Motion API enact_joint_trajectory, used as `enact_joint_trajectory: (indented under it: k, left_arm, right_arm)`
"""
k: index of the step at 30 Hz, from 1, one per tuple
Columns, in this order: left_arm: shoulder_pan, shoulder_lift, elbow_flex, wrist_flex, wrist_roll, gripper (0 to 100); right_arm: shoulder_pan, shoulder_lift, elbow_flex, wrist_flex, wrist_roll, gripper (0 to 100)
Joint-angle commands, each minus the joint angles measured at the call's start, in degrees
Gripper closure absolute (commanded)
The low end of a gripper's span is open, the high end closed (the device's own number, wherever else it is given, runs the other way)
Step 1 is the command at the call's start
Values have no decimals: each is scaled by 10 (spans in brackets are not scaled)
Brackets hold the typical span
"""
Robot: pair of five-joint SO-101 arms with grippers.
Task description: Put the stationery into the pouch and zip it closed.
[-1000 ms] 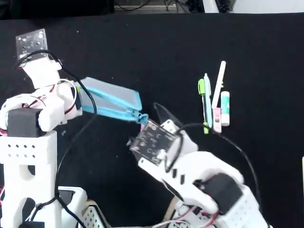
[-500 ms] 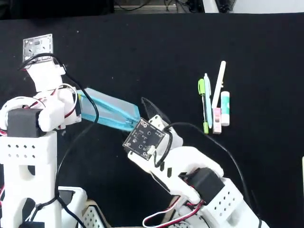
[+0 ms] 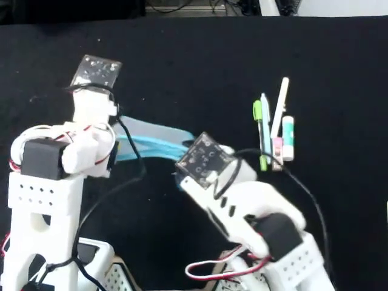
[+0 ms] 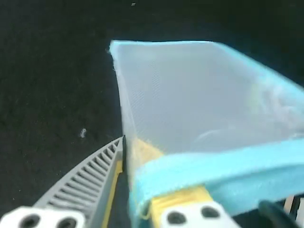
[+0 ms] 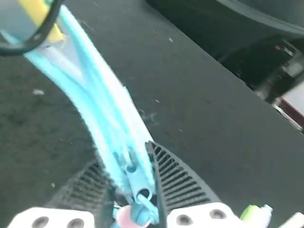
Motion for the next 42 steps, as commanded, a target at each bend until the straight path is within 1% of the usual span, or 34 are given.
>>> enact_joint_trajectory:
  k: [1,2,5,9,13,17,21,27,34,35,38,39,42]
  left_arm:
    - [10,-10,-40,8,-13,834]
    - [10,-10,-50,9,-11,823]
    - [11,-9,-102,26,-11,848]
    - [11,-6,-138,32,-11,883]
    - [10,-3,-101,22,-11,876]
    - [10,-4,-56,-20,-11,866]
    - [13,-4,-33,-38,-11,867]
    - [80,-9,23,-55,-11,869]
    - [87,-10,51,-73,-10,873]
    - [87,-10,48,-69,-10,886]
    - [87,-15,29,-62,-6,980]
    - [87,-23,22,-54,4,962]
    - [90,-55,5,-47,33,970]
  right_arm:
    - [43,7,-103,72,4,988]
    - [49,25,-122,94,4,988]
    - [59,90,-168,144,4,988]
    - [56,130,-222,166,3,988]
    - [56,124,-235,168,4,988]
    - [56,124,-214,175,4,988]
    - [58,124,-196,171,4,988]
    - [58,123,-158,138,0,988]
    - [59,123,-156,142,2,988]
    - [59,123,-156,142,3,988]
    - [59,123,-155,131,0,988]
    - [59,123,-153,120,-1,988]
    - [56,127,-139,79,-3,987]
